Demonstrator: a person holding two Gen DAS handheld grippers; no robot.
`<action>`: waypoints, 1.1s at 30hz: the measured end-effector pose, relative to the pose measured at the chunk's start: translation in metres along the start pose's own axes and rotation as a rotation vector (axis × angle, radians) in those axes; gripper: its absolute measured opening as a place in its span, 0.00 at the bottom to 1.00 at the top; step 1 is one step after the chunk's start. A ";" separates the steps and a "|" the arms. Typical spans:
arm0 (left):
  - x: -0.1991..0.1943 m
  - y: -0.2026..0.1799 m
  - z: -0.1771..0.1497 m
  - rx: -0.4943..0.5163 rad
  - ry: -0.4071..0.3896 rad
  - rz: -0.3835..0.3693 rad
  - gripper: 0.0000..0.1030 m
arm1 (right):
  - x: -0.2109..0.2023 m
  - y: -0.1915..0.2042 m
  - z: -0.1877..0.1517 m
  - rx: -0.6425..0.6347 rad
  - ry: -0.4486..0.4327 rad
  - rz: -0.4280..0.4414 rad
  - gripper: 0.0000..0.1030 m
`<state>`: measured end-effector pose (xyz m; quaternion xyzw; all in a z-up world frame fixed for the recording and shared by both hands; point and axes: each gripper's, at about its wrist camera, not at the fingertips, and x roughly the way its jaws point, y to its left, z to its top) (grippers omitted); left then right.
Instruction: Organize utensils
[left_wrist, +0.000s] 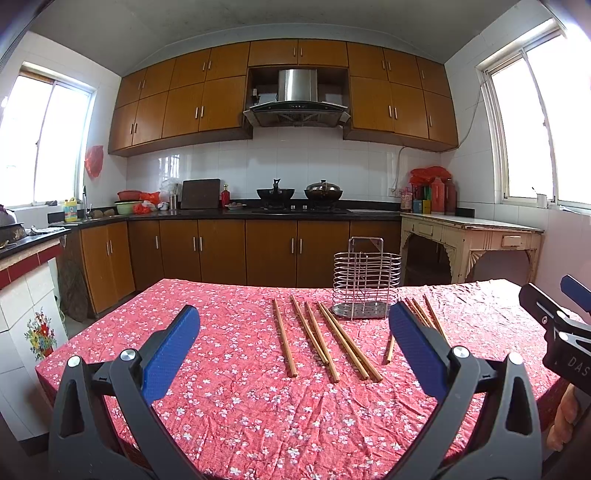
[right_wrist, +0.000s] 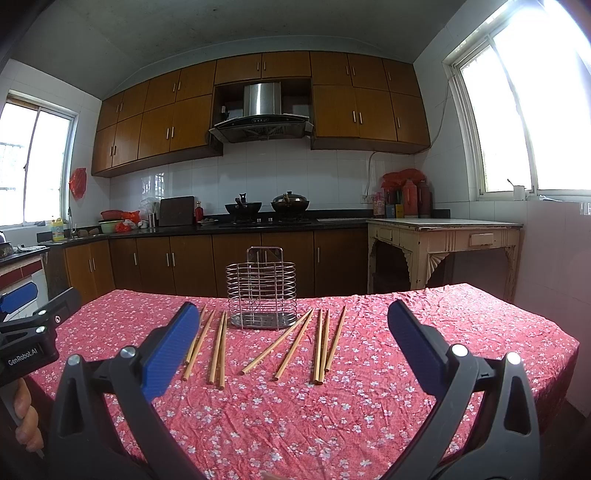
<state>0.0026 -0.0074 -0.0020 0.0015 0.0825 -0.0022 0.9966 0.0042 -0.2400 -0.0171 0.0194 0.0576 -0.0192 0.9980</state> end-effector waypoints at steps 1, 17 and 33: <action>0.000 0.004 0.001 -0.001 0.000 0.001 0.98 | 0.000 0.000 0.000 0.000 0.000 0.000 0.96; 0.000 0.004 0.001 -0.004 0.002 0.001 0.98 | -0.001 -0.002 0.001 0.002 0.001 0.000 0.96; 0.008 -0.003 -0.012 -0.003 0.003 -0.001 0.98 | 0.000 0.002 0.000 0.003 0.003 0.000 0.96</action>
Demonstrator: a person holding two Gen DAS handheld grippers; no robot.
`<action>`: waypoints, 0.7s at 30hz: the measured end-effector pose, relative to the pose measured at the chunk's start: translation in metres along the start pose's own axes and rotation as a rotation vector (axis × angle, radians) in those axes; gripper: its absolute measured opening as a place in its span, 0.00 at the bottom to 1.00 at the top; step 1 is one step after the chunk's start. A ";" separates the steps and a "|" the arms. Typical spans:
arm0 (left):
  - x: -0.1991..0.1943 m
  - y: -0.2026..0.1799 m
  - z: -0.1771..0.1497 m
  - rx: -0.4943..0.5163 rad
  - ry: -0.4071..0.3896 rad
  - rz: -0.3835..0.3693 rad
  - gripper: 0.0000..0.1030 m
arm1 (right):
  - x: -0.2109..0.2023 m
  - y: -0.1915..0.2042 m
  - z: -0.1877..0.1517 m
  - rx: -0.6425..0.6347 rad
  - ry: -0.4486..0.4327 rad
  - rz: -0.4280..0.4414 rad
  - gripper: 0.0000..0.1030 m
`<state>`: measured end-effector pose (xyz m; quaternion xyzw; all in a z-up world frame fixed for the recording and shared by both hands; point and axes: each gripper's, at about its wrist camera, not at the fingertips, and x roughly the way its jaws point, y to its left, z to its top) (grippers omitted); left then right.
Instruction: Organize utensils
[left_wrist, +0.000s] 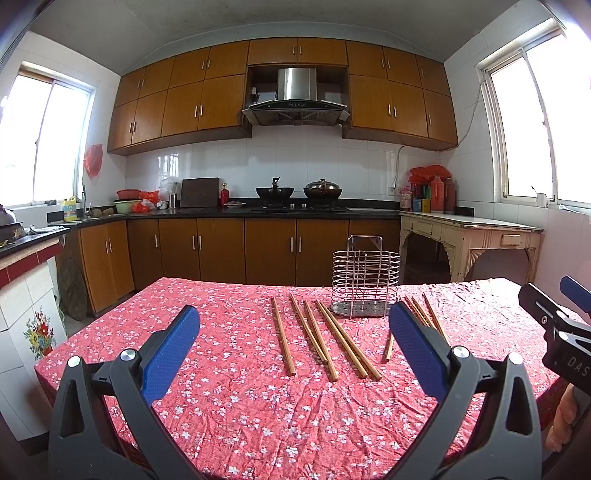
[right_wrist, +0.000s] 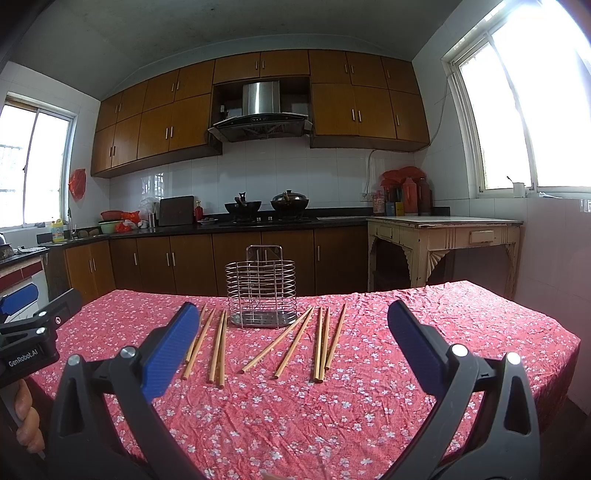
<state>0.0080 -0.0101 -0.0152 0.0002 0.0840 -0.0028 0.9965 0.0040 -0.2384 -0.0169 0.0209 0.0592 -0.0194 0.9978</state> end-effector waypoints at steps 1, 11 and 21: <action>0.000 -0.001 -0.001 0.000 0.000 0.000 0.98 | -0.001 -0.002 0.000 0.000 0.000 0.000 0.96; 0.002 -0.002 -0.002 0.001 0.002 0.000 0.98 | -0.002 -0.005 0.001 0.000 0.002 -0.001 0.96; 0.027 0.006 -0.009 -0.001 0.080 0.046 0.98 | 0.042 -0.010 -0.015 0.031 0.118 -0.026 0.96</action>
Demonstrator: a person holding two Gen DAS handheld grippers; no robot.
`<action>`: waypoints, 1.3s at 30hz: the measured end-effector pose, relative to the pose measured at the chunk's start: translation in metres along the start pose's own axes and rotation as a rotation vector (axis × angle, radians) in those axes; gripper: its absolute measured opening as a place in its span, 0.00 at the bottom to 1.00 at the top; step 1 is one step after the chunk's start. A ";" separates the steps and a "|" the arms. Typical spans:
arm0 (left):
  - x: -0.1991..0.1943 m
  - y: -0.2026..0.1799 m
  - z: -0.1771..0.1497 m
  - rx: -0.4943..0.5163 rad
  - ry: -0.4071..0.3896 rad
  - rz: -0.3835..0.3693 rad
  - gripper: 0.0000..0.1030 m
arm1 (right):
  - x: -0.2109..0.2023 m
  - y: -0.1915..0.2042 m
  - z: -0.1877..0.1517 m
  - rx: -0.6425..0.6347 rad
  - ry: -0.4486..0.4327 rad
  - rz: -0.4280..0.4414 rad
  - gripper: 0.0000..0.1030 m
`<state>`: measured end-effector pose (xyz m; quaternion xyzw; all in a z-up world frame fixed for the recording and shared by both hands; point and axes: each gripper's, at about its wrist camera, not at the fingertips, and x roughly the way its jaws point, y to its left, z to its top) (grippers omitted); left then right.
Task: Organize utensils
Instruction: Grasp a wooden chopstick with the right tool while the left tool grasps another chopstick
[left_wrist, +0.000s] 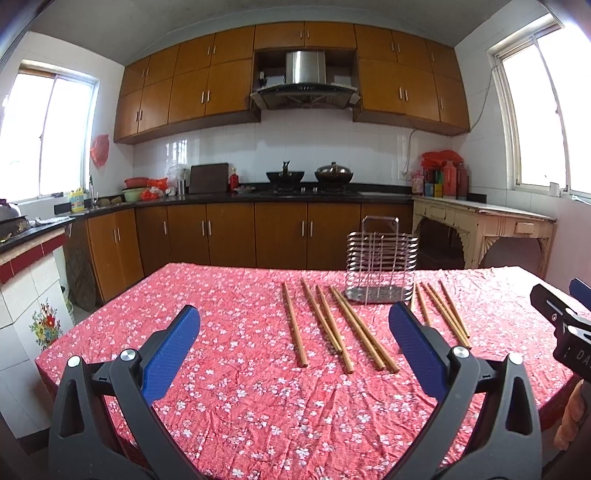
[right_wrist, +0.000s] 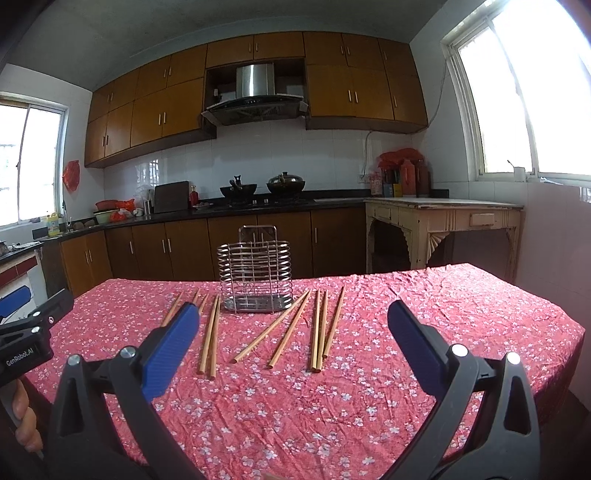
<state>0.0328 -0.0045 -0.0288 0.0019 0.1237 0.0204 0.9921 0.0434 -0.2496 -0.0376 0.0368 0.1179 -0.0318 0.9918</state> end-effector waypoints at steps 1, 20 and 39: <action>0.006 0.002 0.000 -0.004 0.019 0.000 0.98 | 0.008 -0.003 0.000 0.008 0.026 -0.007 0.96; 0.181 0.026 -0.001 0.014 0.507 -0.036 0.74 | 0.237 -0.060 -0.006 0.147 0.610 -0.061 0.32; 0.223 0.008 -0.025 -0.007 0.675 -0.102 0.39 | 0.274 -0.074 -0.022 0.153 0.669 -0.135 0.08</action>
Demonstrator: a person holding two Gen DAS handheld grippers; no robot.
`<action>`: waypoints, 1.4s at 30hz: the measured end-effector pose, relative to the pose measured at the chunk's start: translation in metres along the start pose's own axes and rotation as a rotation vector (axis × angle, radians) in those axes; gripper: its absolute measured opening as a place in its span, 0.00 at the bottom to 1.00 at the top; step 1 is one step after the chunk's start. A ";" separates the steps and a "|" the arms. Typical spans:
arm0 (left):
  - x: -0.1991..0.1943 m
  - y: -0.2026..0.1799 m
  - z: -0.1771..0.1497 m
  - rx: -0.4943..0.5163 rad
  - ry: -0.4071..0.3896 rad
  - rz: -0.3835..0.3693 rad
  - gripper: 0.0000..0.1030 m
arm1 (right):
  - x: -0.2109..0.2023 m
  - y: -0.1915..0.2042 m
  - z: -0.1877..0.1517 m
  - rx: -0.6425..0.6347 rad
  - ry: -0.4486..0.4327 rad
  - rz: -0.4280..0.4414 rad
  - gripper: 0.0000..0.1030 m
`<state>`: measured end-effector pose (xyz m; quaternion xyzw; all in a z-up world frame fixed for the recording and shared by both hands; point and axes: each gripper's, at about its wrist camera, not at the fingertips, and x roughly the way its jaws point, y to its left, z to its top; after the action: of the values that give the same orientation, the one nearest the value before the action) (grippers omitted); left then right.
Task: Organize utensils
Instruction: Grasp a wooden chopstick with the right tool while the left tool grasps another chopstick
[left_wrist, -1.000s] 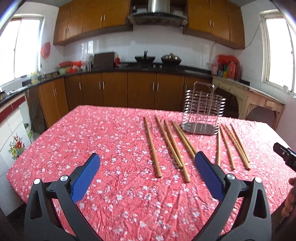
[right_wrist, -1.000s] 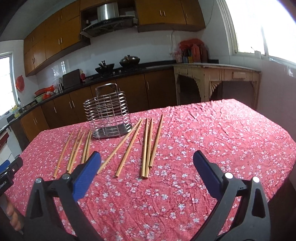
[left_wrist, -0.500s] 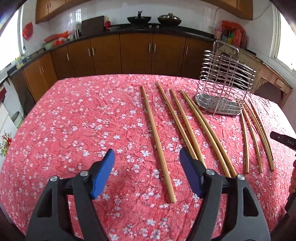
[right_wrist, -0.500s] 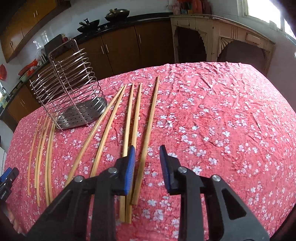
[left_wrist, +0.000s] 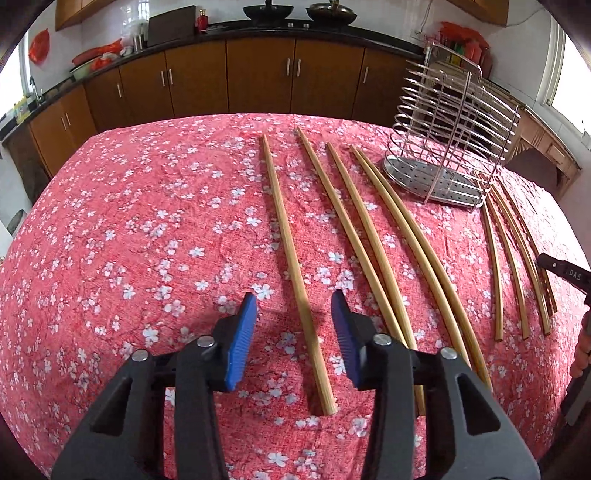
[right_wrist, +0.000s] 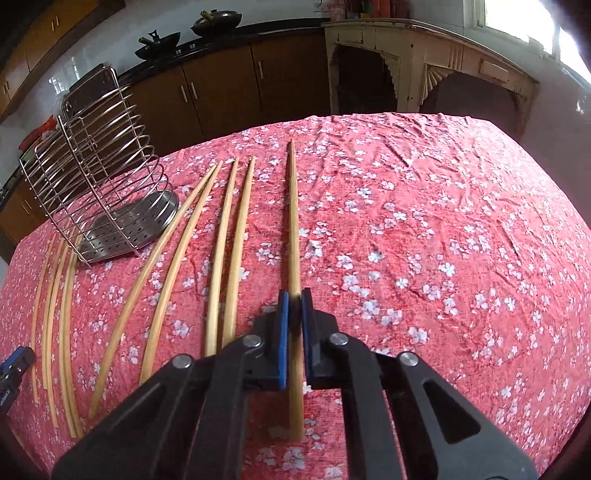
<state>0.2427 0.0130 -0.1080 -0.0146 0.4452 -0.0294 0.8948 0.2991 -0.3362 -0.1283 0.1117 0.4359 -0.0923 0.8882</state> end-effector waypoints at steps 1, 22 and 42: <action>0.001 -0.001 -0.001 0.008 -0.003 0.007 0.38 | 0.000 -0.001 0.000 0.004 -0.002 0.001 0.08; -0.012 0.023 -0.015 -0.007 0.001 0.020 0.15 | -0.026 -0.014 -0.032 0.037 -0.012 0.035 0.10; -0.067 0.032 -0.020 -0.024 -0.164 0.033 0.07 | -0.099 -0.032 -0.037 0.048 -0.246 0.106 0.08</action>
<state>0.1879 0.0490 -0.0679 -0.0203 0.3707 -0.0078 0.9285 0.2035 -0.3496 -0.0756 0.1434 0.3149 -0.0687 0.9357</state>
